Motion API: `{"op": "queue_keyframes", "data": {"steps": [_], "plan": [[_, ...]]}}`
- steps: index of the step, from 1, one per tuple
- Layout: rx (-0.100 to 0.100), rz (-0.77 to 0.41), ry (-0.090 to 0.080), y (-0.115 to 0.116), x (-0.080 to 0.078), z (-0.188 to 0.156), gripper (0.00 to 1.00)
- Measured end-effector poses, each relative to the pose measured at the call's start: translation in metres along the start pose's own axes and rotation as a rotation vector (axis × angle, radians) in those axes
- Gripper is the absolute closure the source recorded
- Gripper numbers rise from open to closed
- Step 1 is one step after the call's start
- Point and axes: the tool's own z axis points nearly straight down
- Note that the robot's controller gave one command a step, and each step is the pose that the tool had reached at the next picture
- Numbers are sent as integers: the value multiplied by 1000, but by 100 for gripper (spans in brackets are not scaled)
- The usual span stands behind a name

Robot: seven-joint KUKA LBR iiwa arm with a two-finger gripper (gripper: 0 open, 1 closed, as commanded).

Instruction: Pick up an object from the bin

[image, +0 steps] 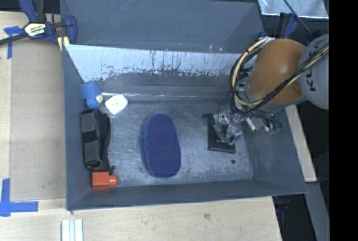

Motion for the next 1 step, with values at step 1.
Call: {"op": "queue_keyframes", "data": {"steps": [1], "plan": [[0, 0, 0, 0, 0, 0, 0]]}}
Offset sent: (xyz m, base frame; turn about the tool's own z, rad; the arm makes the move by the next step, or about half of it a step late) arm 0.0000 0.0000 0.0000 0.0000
